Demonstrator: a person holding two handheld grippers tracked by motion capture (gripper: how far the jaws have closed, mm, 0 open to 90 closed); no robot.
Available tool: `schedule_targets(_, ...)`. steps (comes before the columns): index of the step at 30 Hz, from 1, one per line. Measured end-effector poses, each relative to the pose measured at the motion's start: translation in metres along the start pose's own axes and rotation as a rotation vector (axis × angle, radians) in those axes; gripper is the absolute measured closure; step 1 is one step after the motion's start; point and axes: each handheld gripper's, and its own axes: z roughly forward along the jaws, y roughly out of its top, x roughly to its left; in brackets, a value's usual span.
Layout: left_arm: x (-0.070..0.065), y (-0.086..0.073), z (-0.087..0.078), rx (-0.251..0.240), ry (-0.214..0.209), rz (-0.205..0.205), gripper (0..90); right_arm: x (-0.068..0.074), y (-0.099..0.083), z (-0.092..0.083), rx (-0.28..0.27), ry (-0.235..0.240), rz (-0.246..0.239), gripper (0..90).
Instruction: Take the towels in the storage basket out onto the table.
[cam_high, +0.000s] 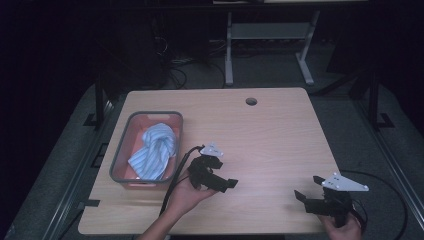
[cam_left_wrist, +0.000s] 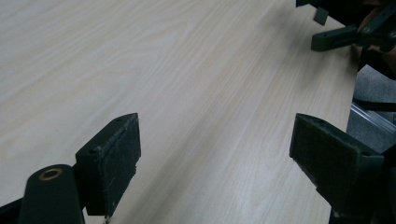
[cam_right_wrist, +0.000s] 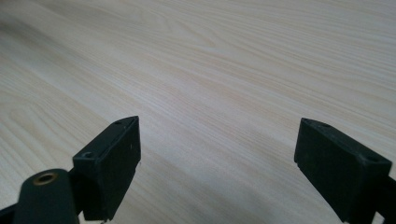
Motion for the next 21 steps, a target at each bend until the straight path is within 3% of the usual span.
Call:
schedule_targets(8, 0.005, 0.019, -0.009, 0.033, 0.008, 0.03, 17.0, 0.0, 0.0, 0.0, 0.001, -0.002, -0.003, 14.1)
schedule_targets(21, 0.014, 0.039, -0.014, 0.06, 0.019, 0.016, 16.9, -0.001, 0.001, 0.001, -0.006, -0.001, -0.002, 14.2)
